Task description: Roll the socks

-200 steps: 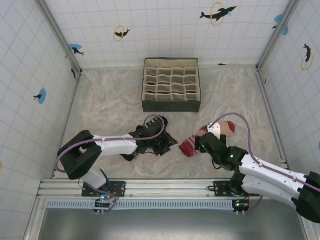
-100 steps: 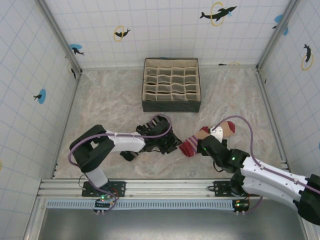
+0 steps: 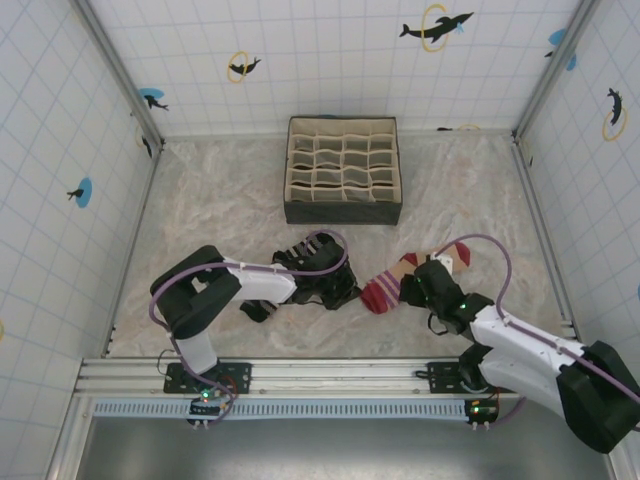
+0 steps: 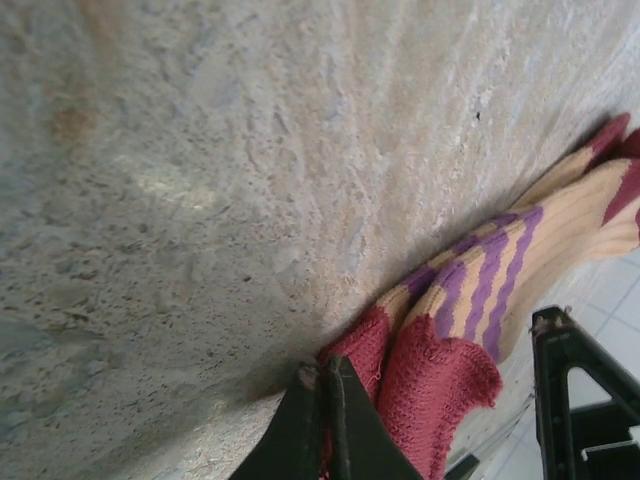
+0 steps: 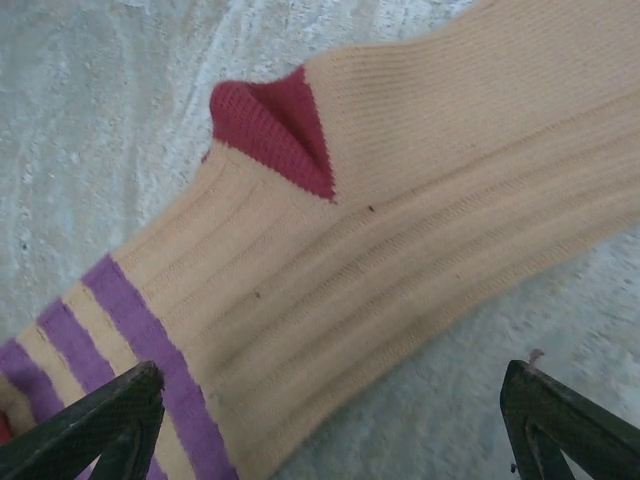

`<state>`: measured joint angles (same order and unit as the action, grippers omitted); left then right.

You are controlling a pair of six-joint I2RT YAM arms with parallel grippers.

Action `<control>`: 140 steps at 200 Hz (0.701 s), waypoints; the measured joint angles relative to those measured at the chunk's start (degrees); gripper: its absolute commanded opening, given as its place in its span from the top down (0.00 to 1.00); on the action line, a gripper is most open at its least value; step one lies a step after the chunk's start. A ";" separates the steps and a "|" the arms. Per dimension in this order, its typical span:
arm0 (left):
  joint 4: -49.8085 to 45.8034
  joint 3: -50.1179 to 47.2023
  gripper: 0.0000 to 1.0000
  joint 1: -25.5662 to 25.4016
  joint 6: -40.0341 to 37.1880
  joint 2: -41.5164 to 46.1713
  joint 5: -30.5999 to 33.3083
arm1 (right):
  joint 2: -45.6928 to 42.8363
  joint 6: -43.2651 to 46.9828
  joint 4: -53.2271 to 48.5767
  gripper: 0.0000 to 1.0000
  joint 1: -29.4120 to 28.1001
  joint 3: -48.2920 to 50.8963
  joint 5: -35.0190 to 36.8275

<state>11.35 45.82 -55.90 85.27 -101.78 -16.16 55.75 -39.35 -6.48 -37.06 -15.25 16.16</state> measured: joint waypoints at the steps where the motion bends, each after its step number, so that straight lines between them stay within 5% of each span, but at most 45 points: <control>1: 0.00 0.00 1.00 0.00 0.13 0.00 0.02 | 0.24 0.17 0.31 0.10 0.09 0.00 -0.17; 95: -1.05 -1.92 1.00 0.00 -0.42 3.04 4.02 | 18.49 5.90 17.42 0.11 1.31 -5.68 -7.19; 140: -5.25 -4.44 1.00 0.02 -1.25 8.17 7.04 | 22.16 11.08 16.11 0.08 -5.88 -11.26 -5.88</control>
<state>6.11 41.39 -55.88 84.03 -93.60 -9.13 77.91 -28.27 9.63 -42.94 -26.50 10.28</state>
